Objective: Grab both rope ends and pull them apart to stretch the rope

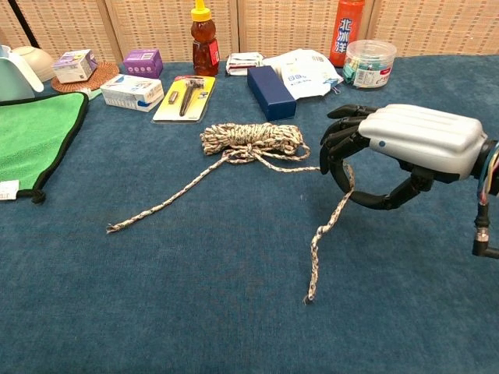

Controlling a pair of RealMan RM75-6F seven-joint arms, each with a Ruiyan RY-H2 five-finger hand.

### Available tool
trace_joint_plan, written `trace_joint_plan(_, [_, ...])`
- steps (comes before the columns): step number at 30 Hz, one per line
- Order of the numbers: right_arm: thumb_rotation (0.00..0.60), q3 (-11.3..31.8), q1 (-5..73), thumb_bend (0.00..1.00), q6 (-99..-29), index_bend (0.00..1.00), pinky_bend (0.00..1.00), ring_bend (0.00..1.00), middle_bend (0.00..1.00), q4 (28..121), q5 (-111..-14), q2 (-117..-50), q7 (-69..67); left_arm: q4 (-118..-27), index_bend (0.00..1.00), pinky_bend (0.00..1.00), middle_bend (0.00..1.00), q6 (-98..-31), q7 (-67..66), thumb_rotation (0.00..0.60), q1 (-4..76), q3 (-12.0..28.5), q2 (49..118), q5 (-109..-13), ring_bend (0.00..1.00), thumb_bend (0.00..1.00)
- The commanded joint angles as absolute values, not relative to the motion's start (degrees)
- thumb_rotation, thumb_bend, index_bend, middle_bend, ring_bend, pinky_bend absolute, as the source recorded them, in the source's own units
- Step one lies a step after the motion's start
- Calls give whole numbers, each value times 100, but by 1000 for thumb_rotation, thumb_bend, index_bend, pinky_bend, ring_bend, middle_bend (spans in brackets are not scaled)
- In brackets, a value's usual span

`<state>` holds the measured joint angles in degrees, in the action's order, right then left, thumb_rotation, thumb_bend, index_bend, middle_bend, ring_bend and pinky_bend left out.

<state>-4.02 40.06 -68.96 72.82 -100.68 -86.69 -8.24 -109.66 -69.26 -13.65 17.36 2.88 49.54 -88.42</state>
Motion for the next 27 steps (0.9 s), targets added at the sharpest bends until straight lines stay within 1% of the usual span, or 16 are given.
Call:
trace_joint_plan(1, [600,-349,3957,433,-6892,653,0,204,359,7459,-9979,-8528,-737,-10836,230,228,167,-6148,-1484,297,2264,210,5099,-9065,219,422])
trace_joint_plan(2, [600,-345,3946,433,-6892,653,0,204,359,7494,-9965,-8504,-714,-10819,231,227,167,-6052,-1492,313,2330,208,5116,-9088,217,423])
trace_joint_plan(3, [600,-334,3911,434,-6895,653,0,204,359,7571,-9920,-8447,-679,-10771,233,223,165,-5809,-1496,354,2504,205,5184,-9165,210,424])
trace_joint_plan(4, [600,-331,3889,434,-6891,653,0,204,359,7629,-9893,-8406,-641,-10713,234,221,162,-5658,-1481,382,2617,213,5232,-9189,205,425])
trace_joint_plan(6, [600,-324,3846,434,-6883,653,0,204,359,7734,-9847,-8333,-557,-10566,237,217,149,-5431,-1486,459,2814,229,5347,-9244,187,428])
trace_joint_plan(10, [600,-303,3770,433,-6893,654,0,204,359,7865,-9778,-8246,-449,-10294,253,210,106,-5165,-1599,538,3093,211,5560,-9442,135,432])
trace_joint_plan(12, [600,-281,3731,433,-6912,655,0,205,359,7919,-9746,-8209,-401,-10097,257,198,47,-5055,-1671,580,3263,189,5740,-9643,79,432])
trace_joint_plan(15, [600,-255,3688,434,-6928,657,0,206,359,7979,-9719,-8181,-352,-9812,281,144,0,-5078,-1660,600,3421,162,5982,-9900,4,432])
trace_joint_plan(18, [600,-249,3648,434,-6933,659,0,208,359,8015,-9706,-8158,-326,-9469,300,75,0,-5191,-1593,600,3568,95,6242,-10253,0,433])
trace_joint_plan(21, [600,-245,3611,434,-6931,662,0,210,360,8023,-9695,-8148,-312,-9095,311,32,0,-5316,-1446,600,3741,-21,6500,-10662,0,433])
trace_joint_plan(27, [600,-240,3555,433,-6913,664,0,213,361,7993,-9679,-8163,-332,-8538,309,16,0,-5469,-1041,600,4011,-208,6942,-11044,0,432])
